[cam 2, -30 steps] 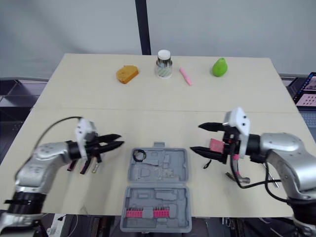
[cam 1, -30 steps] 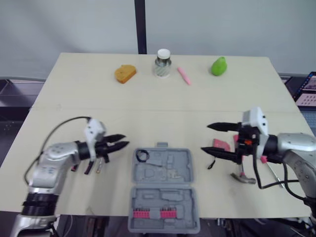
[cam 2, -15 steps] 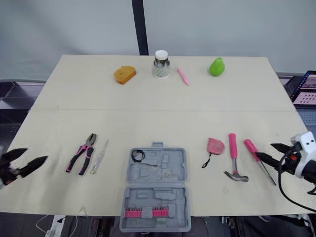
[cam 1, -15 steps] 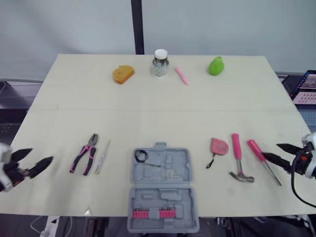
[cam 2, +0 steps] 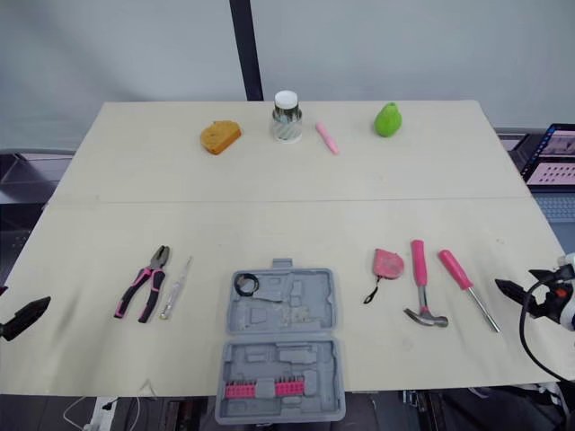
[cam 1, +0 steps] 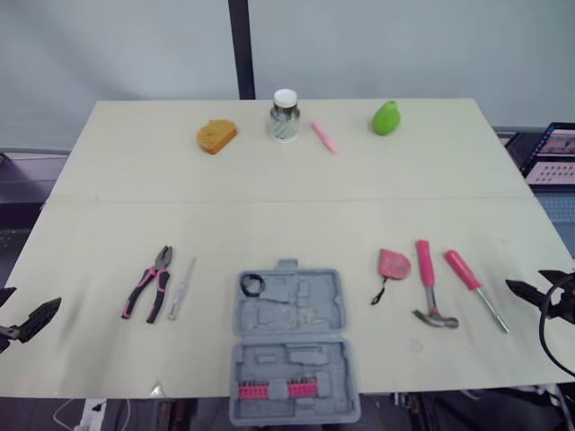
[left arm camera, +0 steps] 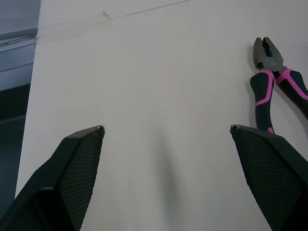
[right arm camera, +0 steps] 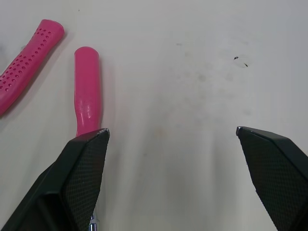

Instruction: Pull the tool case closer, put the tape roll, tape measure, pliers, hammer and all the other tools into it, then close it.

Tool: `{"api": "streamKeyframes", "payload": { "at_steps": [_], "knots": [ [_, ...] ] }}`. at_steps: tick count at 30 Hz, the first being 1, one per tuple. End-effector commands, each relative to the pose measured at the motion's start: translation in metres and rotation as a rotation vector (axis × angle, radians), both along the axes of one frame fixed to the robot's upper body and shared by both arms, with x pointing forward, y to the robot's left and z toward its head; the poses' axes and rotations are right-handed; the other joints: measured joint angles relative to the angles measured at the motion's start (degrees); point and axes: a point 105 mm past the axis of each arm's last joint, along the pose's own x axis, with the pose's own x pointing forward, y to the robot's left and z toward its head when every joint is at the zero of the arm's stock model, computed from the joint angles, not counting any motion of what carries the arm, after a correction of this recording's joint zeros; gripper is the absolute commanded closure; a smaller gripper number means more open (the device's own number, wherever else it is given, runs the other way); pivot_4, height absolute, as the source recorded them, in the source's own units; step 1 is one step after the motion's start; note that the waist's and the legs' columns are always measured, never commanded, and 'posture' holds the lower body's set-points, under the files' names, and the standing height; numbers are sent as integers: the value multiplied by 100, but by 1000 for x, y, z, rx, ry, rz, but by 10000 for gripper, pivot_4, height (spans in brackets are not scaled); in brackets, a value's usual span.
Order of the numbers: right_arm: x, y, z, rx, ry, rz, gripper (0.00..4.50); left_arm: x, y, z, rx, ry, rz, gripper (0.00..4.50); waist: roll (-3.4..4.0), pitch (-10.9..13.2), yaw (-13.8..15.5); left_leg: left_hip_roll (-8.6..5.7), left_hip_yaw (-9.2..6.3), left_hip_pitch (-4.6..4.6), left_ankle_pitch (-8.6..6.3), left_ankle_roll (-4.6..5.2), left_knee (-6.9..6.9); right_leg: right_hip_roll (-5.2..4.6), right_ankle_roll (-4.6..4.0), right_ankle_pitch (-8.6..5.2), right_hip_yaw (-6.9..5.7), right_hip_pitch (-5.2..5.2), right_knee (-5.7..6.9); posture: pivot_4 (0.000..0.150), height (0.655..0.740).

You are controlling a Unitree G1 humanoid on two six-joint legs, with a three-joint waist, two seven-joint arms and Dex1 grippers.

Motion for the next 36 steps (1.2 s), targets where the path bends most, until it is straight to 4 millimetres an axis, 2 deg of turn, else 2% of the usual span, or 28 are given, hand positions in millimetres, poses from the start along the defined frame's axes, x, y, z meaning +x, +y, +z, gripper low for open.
{"api": "streamKeyframes", "payload": {
  "at_steps": [1, 5, 8, 12, 15, 18, 22, 27, 36],
  "knots": [
    [4, 3, 22, -28, -61, 39, 0, 7, -5, 5, 46, -8, -33, 200, 0, 0, 1, 0, 0, 0, 0, 0, 0, 0, 0, 0, 0, 0, 0, 1500, 7400],
    [9, 53, 28, 8, -104, 171, 0, 35, -49, 8, 95, -2, -228, 200, 0, -2, 32, 3, -1, -1, -2, -2, -1, 1, 0, 0, 0, -1, 0, 1500, 7400],
    [10, 88, 28, 21, -119, 192, 0, 59, -98, 15, 73, -38, -400, 200, 0, -2, 111, 3, -7, -3, -5, -7, 2, 0, -3, 2, 1, 0, 6, 1500, 7400],
    [6, 129, 26, 62, -100, 197, 0, 77, -151, 23, 38, -72, -573, 200, 4, -3, 171, 0, -5, -3, -6, -7, 3, 2, -5, 4, 9, -7, 11, 1500, 7400],
    [2, 154, 18, 55, -62, 167, 0, 81, -203, 28, 7, -96, -769, 200, 5, -4, 181, 1, -5, -3, -4, -6, 5, 6, -5, 4, 9, -8, 19, 1500, 7400],
    [-3, 171, 17, 65, -39, 174, 9461, 78, -240, 28, -11, -92, -914, 0, 5, -4, 184, -1, -1, -3, -2, -3, 6, 7, -5, 4, 13, -8, 19, 1500, 7400],
    [-11, 193, 10, 78, 11, 187, 28902, 69, -285, 26, -22, -82, -1114, 0, 4, -4, 178, 0, 6, -1, -1, -1, 6, 13, -5, 3, 19, -9, 19, 1500, 7400],
    [-11, 201, 3, 70, 46, 124, 28902, 63, -317, 27, -31, -110, -1239, 0, 4, -4, 186, -1, 11, 0, 1, 3, 7, 14, -5, 3, 26, -9, 18, 1500, 7400],
    [-1, 216, -16, 94, 118, -7, 28902, 61, -339, 14, 10, -119, -1327, 0, 4, -4, 180, 0, 16, 0, 3, 4, 7, 18, -5, 3, 32, -13, 18, 1500, 7400]
  ]
}}
